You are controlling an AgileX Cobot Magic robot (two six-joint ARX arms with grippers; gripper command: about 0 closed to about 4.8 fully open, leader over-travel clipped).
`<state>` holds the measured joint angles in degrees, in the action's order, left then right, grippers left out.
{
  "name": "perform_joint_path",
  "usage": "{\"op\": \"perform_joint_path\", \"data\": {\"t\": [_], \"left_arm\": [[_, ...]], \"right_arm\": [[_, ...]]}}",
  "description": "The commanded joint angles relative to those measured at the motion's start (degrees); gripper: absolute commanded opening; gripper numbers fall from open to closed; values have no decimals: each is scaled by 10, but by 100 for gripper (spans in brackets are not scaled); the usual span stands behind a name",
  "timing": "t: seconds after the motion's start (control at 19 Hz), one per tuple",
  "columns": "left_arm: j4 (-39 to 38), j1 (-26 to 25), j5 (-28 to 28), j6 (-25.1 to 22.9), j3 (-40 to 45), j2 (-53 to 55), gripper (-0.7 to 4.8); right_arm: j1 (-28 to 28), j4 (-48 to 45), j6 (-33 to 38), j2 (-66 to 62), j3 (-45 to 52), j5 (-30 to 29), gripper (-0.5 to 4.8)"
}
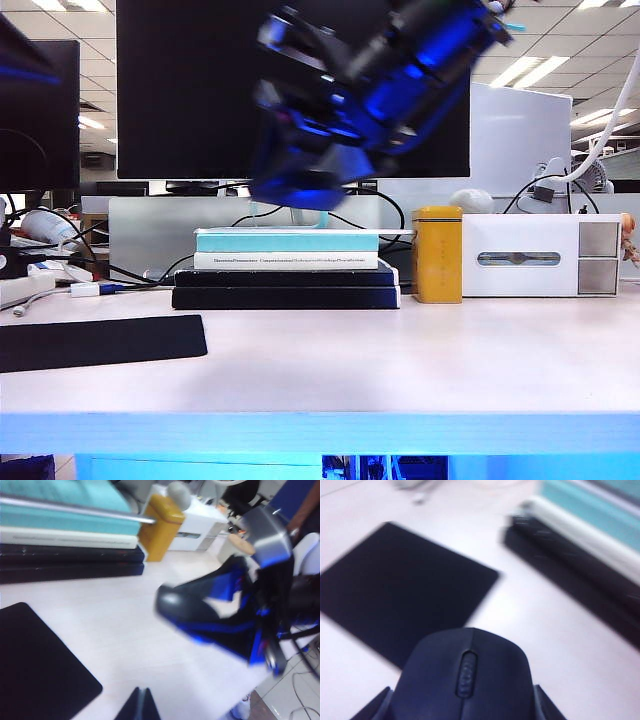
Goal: Place the black mouse on the black mouse pad.
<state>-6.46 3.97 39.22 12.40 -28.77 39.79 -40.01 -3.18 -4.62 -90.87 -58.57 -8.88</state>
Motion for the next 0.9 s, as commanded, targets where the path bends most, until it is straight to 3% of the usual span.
{"op": "perform_joint_path", "data": {"t": [0.05, 0.26, 0.42, 0.63, 0.9], "left_arm": [[-57, -2, -24, -12, -3, -24, -6], [-120, -2, -76, -35, -3, -40, -6], [-118, -2, -84, -33, -3, -49, -6], [-97, -16, -160, -40, -3, -64, -6], [-81, -79, -150, -49, -3, -64, -6]], "right_arm": [[-43, -19, -3, 3, -3, -4, 103], [-88, -52, 1, -2, -6, 0, 103], [-95, -48, 20, -35, -25, -6, 103], [-100, -47, 26, -107, -74, -31, 103], [-102, -38, 17, -168, -151, -43, 103]]}}
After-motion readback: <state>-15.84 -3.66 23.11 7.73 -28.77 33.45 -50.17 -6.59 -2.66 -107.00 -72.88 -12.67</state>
